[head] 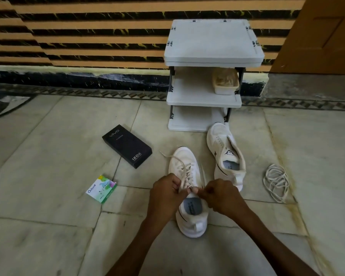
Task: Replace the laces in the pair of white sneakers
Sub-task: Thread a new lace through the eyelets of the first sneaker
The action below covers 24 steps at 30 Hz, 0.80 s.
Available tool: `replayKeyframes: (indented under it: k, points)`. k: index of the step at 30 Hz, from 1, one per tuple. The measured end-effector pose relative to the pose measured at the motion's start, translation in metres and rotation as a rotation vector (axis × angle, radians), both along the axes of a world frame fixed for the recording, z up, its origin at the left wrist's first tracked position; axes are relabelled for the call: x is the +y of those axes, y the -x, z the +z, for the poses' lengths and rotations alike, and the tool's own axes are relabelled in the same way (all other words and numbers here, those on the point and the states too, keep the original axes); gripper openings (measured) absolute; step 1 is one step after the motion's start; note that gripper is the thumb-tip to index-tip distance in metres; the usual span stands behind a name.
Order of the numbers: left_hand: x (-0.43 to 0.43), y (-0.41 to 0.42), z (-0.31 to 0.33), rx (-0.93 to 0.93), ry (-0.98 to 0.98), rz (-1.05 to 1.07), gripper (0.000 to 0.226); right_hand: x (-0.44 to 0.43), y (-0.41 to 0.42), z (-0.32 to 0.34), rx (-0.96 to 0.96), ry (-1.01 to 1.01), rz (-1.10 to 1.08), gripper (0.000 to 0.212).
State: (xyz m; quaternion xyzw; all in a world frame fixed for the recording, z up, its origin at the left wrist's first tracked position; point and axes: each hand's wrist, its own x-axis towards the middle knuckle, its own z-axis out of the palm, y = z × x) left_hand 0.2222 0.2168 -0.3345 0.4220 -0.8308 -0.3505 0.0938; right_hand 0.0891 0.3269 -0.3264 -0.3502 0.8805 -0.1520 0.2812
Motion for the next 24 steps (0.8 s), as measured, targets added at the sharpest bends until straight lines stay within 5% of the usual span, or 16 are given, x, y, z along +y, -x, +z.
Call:
replayKeyframes:
  k: [5, 16, 24]
  points:
    - [0.001, -0.005, -0.001, 0.082, 0.015, 0.005, 0.024, 0.003, -0.011, -0.011, 0.123, 0.035, 0.016, 0.065]
    - [-0.018, -0.009, 0.009, 0.033, 0.056, -0.086, 0.023, 0.003, -0.021, -0.008, -0.045, 0.019, 0.079, 0.046]
    - [-0.019, -0.015, 0.004, 0.131, 0.0, -0.07, 0.032, 0.003, -0.011, 0.003, 0.11, 0.056, 0.075, 0.033]
